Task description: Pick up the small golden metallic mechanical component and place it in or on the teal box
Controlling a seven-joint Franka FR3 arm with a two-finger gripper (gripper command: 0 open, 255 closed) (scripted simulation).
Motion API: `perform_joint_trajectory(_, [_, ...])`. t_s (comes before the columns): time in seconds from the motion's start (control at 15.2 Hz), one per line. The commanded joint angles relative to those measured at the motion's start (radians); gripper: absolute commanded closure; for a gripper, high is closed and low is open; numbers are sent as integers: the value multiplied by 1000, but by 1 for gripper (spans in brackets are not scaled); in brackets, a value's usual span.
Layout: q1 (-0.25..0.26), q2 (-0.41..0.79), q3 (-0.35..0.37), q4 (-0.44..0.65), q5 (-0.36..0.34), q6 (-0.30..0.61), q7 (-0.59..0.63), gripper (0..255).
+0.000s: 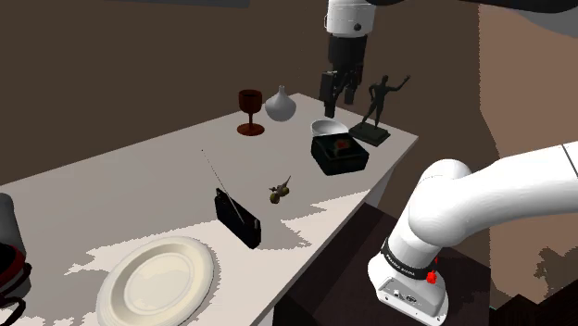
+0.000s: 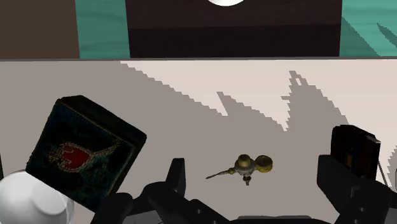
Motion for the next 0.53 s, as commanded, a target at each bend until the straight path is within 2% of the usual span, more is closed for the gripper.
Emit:
perform_joint_trajectory(0.0, [0, 0, 0, 0, 0, 0, 0, 0])
perform_joint_trajectory(0.46, [-43, 77, 15, -169, 60, 247, 139, 0])
